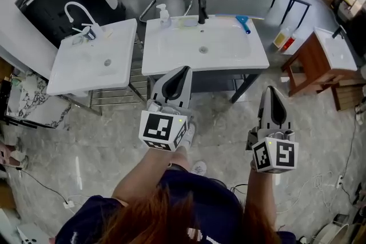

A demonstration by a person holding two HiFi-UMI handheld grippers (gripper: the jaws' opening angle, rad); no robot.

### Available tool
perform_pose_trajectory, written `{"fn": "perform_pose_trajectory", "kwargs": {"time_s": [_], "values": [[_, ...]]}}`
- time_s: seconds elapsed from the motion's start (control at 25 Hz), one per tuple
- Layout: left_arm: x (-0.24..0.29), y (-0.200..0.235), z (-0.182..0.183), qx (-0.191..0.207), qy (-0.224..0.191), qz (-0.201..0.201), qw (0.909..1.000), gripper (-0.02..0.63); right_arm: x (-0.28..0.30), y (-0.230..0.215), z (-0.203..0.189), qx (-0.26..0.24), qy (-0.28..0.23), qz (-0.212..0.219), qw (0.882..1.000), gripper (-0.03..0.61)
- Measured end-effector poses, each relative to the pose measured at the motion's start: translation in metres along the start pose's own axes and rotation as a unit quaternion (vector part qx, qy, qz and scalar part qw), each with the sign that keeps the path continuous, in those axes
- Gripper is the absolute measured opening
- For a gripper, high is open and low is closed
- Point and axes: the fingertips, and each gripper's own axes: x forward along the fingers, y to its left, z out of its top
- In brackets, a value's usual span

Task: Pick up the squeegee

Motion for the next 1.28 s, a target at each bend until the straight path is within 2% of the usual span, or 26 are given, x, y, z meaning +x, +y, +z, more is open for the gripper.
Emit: {"fn": "perform_pose_trajectory", "kwargs": {"time_s": [0.24, 0.56, 0.72, 1.0, 1.28], "values": [[0.060, 0.040, -0.006, -0.009, -0.004, -0.014, 0.9999, 0.021, 0.068, -0.006, -0.012, -0.002, 0.002, -0.007, 1.000, 0.021], [0.160, 0.098, -0.016, -0.011, 0.007, -0.054, 0.9985, 0.021, 0.178, -0.017, -0.021, -0.004, 0.006, -0.028, 1.000, 0.172], [0.201, 0.122, -0.018, -0.010, 0.007, -0.071, 0.9974, 0.021, 0.222, -0.023, -0.022, -0.003, 0.003, -0.039, 0.999, 0.207], [0.249, 0.142, -0.023, -0.014, 0.007, -0.097, 0.9952, 0.021, 0.266, -0.029, -0.029, -0.008, 0.006, -0.052, 0.999, 0.227], [0.281, 0.151, -0.032, -0.029, 0.012, -0.102, 0.9943, 0.021, 0.293, -0.050, -0.037, -0.005, 0.007, -0.063, 0.998, 0.298]]}}
